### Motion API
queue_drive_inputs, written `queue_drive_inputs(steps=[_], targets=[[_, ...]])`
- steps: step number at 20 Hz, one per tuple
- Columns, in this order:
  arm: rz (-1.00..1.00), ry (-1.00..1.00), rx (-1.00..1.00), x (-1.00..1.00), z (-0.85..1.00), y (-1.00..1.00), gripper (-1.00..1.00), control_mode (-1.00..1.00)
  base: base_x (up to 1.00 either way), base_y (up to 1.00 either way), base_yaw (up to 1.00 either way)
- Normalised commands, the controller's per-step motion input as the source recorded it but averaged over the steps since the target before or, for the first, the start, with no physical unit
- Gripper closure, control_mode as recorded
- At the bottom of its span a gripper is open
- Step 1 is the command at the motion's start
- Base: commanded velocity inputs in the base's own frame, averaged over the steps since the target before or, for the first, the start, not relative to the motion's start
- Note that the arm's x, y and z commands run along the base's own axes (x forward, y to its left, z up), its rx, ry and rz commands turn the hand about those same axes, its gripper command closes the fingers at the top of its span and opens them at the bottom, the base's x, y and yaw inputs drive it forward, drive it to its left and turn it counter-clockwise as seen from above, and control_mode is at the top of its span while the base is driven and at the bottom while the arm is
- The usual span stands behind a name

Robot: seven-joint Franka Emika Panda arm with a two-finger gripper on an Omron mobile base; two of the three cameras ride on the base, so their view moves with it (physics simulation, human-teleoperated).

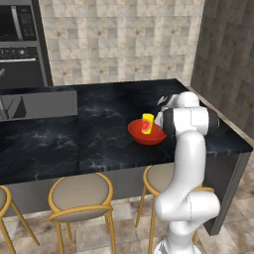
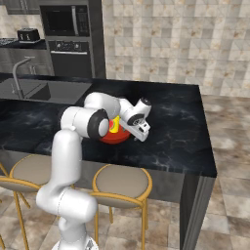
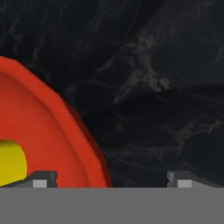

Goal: Place the cup inside the bowl on the dining table and move the bowl to any counter.

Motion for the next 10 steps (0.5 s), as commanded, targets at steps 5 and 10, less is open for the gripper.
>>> queue_drive_inputs(steps=[5,10], targets=[[0.0,0.01,0.0,0.01,-0.02,0.12,-1.0,-1.0,0.0,0.0,0.0],[0.0,0.0,0.0,0.0,0.0,0.0,-1.0,-1.0,0.0,0.0,0.0]])
